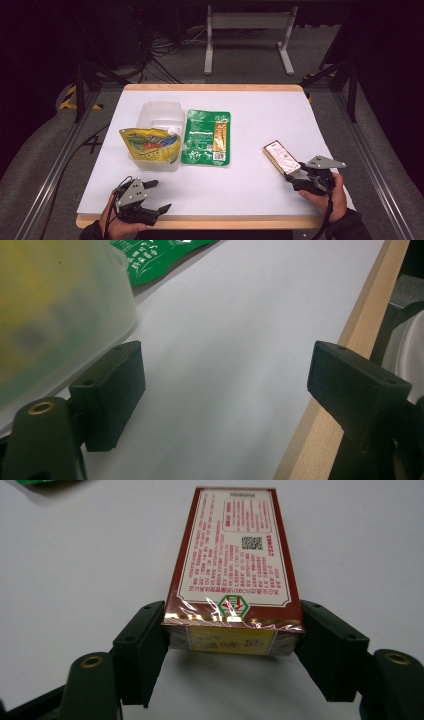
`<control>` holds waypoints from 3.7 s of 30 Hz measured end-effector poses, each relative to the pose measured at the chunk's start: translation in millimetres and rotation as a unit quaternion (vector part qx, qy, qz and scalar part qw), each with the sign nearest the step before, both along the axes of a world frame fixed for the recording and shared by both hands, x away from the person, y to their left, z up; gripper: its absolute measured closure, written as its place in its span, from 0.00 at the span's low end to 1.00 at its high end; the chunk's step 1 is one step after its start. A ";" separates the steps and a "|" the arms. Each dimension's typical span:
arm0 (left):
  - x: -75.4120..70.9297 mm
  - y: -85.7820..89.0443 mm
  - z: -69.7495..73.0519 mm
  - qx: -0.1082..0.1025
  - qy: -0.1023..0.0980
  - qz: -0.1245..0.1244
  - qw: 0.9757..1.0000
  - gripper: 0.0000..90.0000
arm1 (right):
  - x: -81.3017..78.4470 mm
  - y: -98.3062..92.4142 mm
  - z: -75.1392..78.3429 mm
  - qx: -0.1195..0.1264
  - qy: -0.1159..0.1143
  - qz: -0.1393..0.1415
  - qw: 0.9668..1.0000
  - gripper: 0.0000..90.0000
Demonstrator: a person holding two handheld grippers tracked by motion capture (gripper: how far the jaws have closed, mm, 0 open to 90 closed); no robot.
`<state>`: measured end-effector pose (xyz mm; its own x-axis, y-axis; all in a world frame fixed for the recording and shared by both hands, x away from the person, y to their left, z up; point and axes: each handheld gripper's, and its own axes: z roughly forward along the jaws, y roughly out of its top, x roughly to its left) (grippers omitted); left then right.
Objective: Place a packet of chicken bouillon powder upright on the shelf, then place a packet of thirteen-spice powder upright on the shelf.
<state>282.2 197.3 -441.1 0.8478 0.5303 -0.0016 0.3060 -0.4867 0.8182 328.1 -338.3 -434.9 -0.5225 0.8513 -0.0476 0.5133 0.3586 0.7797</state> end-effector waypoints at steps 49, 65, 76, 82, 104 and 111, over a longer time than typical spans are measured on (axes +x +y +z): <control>-1.4 4.4 -0.8 -0.001 -0.018 0.000 1.000 0.19 | 125.5 175.8 75.6 0.135 0.104 0.253 0.952 0.37; -4.0 2.3 -0.5 0.003 -0.021 -0.009 1.000 0.19 | 131.5 222.5 90.4 -0.023 0.028 0.247 0.968 0.37; -4.0 3.3 -1.0 0.001 -0.015 -0.013 1.000 0.19 | 132.5 245.0 94.1 -0.101 -0.034 0.282 0.954 0.37; -3.6 3.8 -1.5 -0.002 -0.013 -0.014 1.000 0.19 | 131.8 251.6 99.9 -0.120 -0.050 0.299 0.945 0.37; -3.6 5.5 -1.9 -0.006 -0.007 -0.012 1.000 0.19 | 129.1 261.2 116.8 -0.096 -0.047 0.363 0.926 0.37; -3.8 4.5 -2.1 -0.005 -0.005 -0.012 1.000 0.19 | 141.0 250.8 115.8 -0.053 0.019 0.333 0.941 0.37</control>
<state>278.4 201.8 -443.1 0.8605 0.5094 0.0029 0.2851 -0.4864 0.8260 469.1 -87.5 -319.1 -0.9416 0.3257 -0.0852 0.1731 0.6855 0.7071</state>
